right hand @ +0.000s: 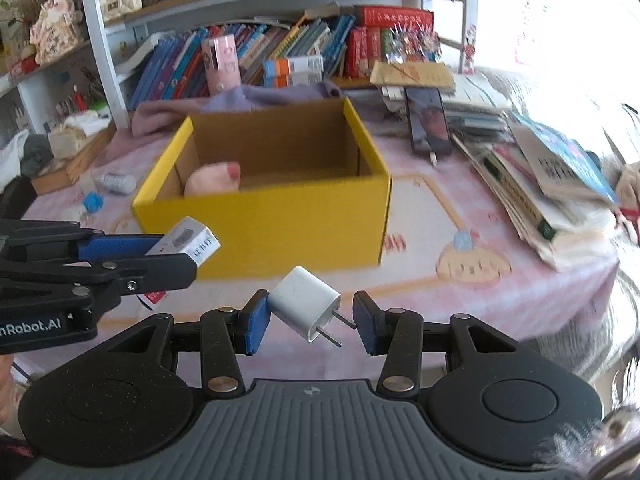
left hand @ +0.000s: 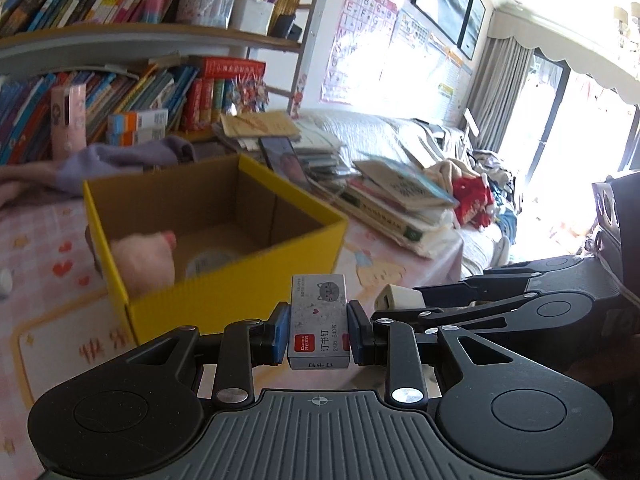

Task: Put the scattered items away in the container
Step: 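Carry the charger plug and medicine box with both tools over the yellow box, then lower the plug and medicine box into the box and open both tools, then withdraw both tools from the box toward the remaining items on the table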

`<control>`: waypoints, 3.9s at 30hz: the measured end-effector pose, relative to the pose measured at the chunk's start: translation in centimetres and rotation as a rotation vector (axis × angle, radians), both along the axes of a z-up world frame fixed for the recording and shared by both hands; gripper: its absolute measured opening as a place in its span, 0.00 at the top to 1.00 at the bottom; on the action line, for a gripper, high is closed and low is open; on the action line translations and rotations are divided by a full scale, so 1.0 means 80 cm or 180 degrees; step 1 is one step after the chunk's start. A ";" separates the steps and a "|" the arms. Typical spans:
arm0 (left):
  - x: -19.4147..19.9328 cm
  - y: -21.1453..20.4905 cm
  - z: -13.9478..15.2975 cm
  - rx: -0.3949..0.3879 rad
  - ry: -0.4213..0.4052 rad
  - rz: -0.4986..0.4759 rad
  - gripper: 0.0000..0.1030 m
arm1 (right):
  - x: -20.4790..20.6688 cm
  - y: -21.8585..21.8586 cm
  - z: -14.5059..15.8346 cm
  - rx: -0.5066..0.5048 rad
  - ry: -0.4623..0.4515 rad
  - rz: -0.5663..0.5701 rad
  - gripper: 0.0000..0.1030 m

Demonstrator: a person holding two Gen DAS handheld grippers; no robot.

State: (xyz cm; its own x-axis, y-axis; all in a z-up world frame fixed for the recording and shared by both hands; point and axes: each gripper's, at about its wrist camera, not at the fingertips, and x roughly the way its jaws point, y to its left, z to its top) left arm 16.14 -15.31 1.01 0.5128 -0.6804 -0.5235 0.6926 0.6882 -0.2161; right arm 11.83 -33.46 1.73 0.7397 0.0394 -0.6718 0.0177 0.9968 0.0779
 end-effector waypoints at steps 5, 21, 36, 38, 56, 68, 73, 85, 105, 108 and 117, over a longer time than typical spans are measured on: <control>0.037 -0.015 0.011 0.0004 -0.0099 0.0149 0.72 | 0.048 -0.014 0.014 0.0003 -0.0113 0.0187 0.58; 0.125 -0.050 -0.007 0.0387 0.0117 0.0719 0.72 | 0.197 -0.050 0.015 0.0184 -0.0121 0.0819 0.58; 0.178 -0.093 -0.053 0.0940 0.0546 0.0693 0.72 | 0.340 -0.008 -0.033 -0.0033 0.0304 0.1413 0.58; 0.181 -0.096 -0.056 0.1002 0.0563 0.0689 0.72 | 0.355 0.002 -0.043 -0.0119 0.0392 0.1475 0.58; 0.181 -0.098 -0.064 0.1081 0.0598 0.0847 0.66 | 0.373 0.024 -0.059 -0.0325 0.0573 0.1805 0.62; 0.128 -0.065 -0.015 0.0882 0.0014 0.1109 0.33 | 0.308 -0.009 0.002 0.0130 -0.0114 0.1464 0.50; 0.110 -0.045 0.001 0.0742 -0.0175 0.1133 0.29 | 0.257 -0.012 0.020 0.0161 -0.0417 0.1261 0.43; 0.050 0.005 0.017 0.0481 -0.0394 0.1035 0.19 | 0.145 0.004 0.039 -0.0055 -0.1005 0.0739 0.21; -0.071 0.131 -0.008 0.0307 -0.0052 0.1041 0.10 | -0.036 0.100 0.011 -0.0260 -0.0855 0.0081 0.16; -0.082 0.145 -0.010 0.0328 -0.0023 0.1076 0.10 | -0.050 0.113 0.005 -0.0254 -0.0776 0.0050 0.14; -0.098 0.177 -0.020 0.0493 0.0106 0.1303 0.05 | -0.059 0.141 -0.011 -0.0153 -0.0402 0.0082 0.12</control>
